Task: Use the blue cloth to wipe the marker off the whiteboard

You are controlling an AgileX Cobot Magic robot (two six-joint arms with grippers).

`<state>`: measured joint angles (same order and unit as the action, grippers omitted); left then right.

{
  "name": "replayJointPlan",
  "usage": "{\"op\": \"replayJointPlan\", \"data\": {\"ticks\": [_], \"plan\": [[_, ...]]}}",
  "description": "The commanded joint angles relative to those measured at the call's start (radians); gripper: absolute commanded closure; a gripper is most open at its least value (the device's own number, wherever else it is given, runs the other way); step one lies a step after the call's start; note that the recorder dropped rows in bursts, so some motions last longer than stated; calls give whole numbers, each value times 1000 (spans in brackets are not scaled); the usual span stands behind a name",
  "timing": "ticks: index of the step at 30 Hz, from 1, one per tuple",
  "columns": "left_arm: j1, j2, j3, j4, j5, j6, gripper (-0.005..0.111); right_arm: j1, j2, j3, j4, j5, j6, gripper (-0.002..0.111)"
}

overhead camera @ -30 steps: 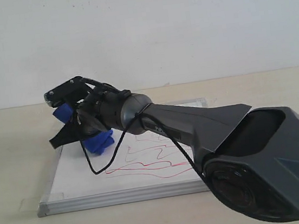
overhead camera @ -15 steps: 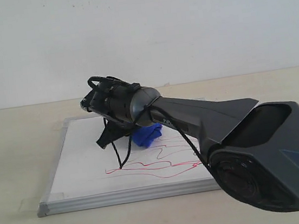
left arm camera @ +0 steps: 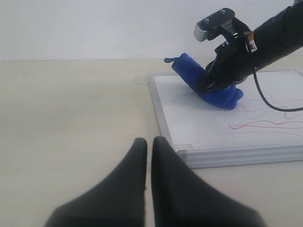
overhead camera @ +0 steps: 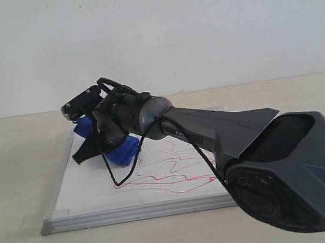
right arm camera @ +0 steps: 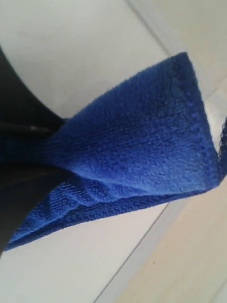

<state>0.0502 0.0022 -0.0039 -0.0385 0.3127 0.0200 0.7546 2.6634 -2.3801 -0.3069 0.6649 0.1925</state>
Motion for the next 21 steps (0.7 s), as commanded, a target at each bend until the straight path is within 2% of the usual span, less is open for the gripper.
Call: {"op": "replayJointPlan", "data": {"ticks": [1,4,6,8,10,13,14,17,21], "plan": [[-2,-2,4,-2,-6,-5,103,-6,-1,3,-183,196,-12,109],[-2,-2,4,-2,-6,-5,103,-6,-1,3,-369,410,-12,109],[-2,-2,4,-2,-6,-5,103,-6,-1,3,-443,439,-12,109],[-2,-2,4,-2,-6,-5,103,-6,-1,3,-420,381,-8,109],[-2,-2,4,-2,-6,-5,103,-6,-1,3,-270,247,-37,109],[-2,-2,4,-2,-6,-5,103,-6,-1,3,105,26,-296,109],[-2,-2,4,-2,-6,-5,103,-6,-1,3,160,0,-364,109],[-2,-2,4,-2,-6,-5,103,-6,-1,3,84,51,-377,109],[-2,-2,4,-2,-6,-5,103,-10,-1,3,-113,252,-279,109]]}}
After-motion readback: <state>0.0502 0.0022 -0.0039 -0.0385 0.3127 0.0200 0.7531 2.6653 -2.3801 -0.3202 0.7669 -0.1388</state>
